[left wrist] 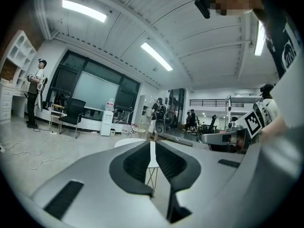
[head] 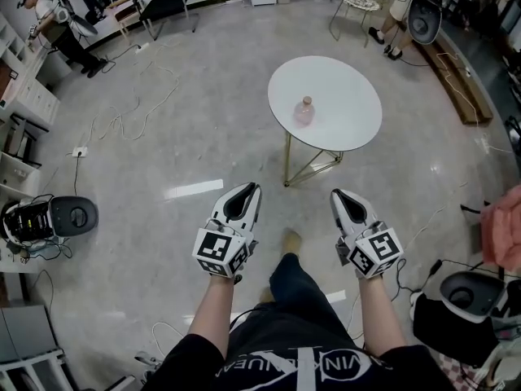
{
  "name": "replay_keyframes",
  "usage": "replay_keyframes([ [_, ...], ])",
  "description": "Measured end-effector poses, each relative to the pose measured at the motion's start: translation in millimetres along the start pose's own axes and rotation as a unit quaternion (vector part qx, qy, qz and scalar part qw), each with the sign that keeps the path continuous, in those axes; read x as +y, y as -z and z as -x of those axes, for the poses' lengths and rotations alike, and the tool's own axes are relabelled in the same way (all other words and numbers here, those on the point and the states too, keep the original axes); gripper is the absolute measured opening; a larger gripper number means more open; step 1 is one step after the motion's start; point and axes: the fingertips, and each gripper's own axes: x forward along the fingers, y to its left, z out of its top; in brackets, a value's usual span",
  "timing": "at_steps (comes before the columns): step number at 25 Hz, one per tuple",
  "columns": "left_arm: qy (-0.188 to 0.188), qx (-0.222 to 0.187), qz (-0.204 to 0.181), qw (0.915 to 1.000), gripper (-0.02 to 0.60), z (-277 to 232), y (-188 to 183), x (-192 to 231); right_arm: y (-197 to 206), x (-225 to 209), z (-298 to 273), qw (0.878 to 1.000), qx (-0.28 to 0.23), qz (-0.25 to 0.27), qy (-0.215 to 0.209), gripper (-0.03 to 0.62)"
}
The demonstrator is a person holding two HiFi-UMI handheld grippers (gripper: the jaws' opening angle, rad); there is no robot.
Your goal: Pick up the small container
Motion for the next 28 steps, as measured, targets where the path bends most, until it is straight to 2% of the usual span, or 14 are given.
replay_keyframes([
  [16,0.008,0.038,0.015,0.9991,0.035,-124,3,45,10,-90,-107,0.998,0.051,-0.008,-0.028,0.006],
  [28,0.014,0.065,0.029,0.9974,0.035,-197,37,63,33,-149,-160,0.994,0.09,-0.007,-0.054,0.006],
])
